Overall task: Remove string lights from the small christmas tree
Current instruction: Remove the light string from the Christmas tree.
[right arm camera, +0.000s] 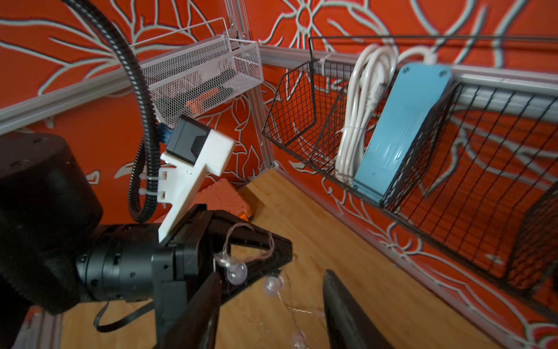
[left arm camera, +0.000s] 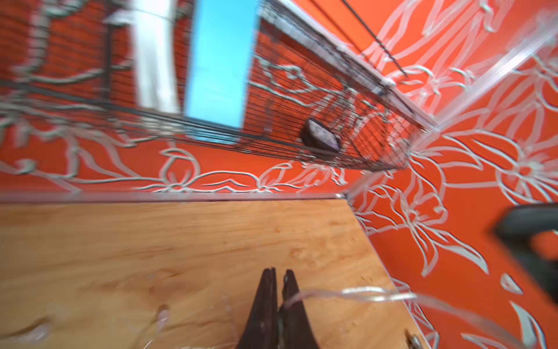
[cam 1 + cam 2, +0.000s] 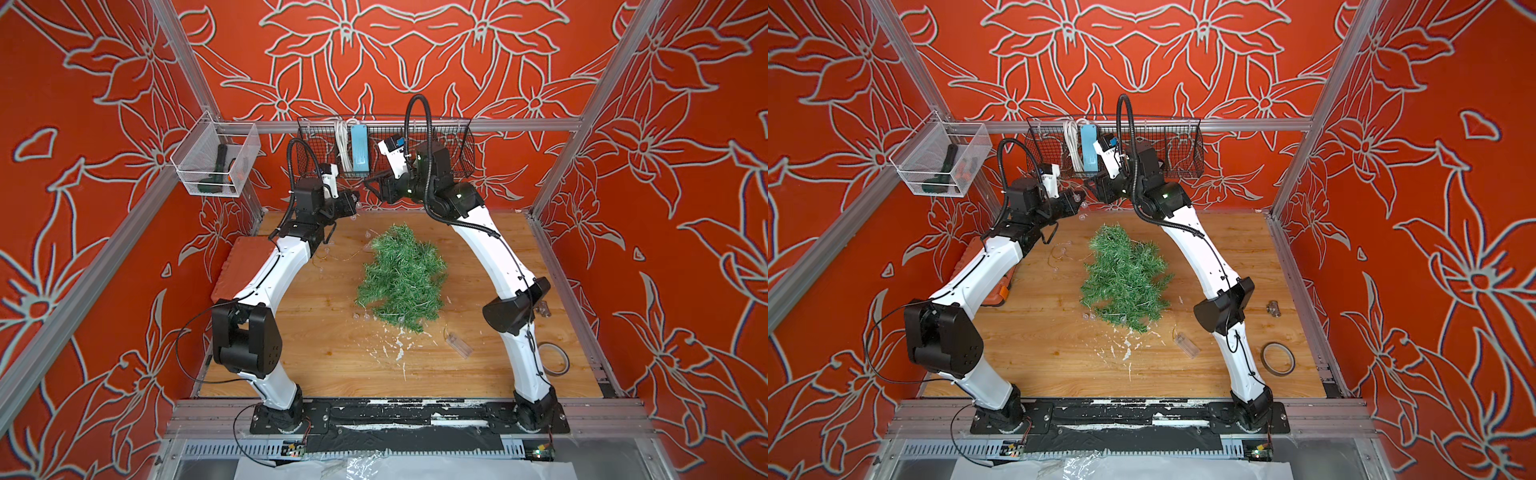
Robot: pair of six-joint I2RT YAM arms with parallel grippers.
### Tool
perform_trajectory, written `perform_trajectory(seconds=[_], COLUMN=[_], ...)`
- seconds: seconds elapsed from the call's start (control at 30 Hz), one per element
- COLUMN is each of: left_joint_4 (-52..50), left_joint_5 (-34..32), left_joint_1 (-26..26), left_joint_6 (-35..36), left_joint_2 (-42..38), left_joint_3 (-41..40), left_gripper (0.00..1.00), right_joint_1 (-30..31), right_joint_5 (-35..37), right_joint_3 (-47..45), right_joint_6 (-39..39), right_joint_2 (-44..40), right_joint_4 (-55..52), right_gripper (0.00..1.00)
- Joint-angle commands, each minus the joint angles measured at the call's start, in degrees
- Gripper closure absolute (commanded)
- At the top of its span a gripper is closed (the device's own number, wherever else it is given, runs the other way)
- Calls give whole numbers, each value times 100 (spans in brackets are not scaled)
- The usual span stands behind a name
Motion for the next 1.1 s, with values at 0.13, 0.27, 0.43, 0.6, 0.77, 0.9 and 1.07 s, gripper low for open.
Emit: perform_trajectory(seconds=[0.13, 0.27, 0.43, 0.6, 0.77, 0.9, 1.07], left_joint_4=[-269, -483, -748, -1266, -1772, -2016, -2229], left_joint_5=[-357, -479, -486, -839, -1605, -2043, -1918], left_joint_1=[848, 976, 1146, 1186, 1249, 1307, 1410], left_joint_6=[-683, -682, -923, -860, -868, -789, -740], left_joint_2=[-665, -1088, -1628, -2062, -2563, -2885, -2922], left_joint_3=[-17, 113, 260, 701, 693, 608, 678], left_gripper=[100, 100, 100, 100, 100, 100, 100], right_joint_1=[-244, -273, -298, -272, -104, 98, 287], right_joint_5=[767, 1006, 929, 765, 822, 972, 1018], right_joint_3=[-474, -1440, -2562, -3536, -4093, -4141, -4250], right_joint_6=[-24, -27, 158, 256, 149, -63, -167], right_joint_2=[-993, -1722, -2605, -3487, -4096, -4372, -4636], right_joint_4=[256, 545, 826, 1076, 1029, 714, 555], right_gripper=[35, 35, 35, 35, 35, 35, 34])
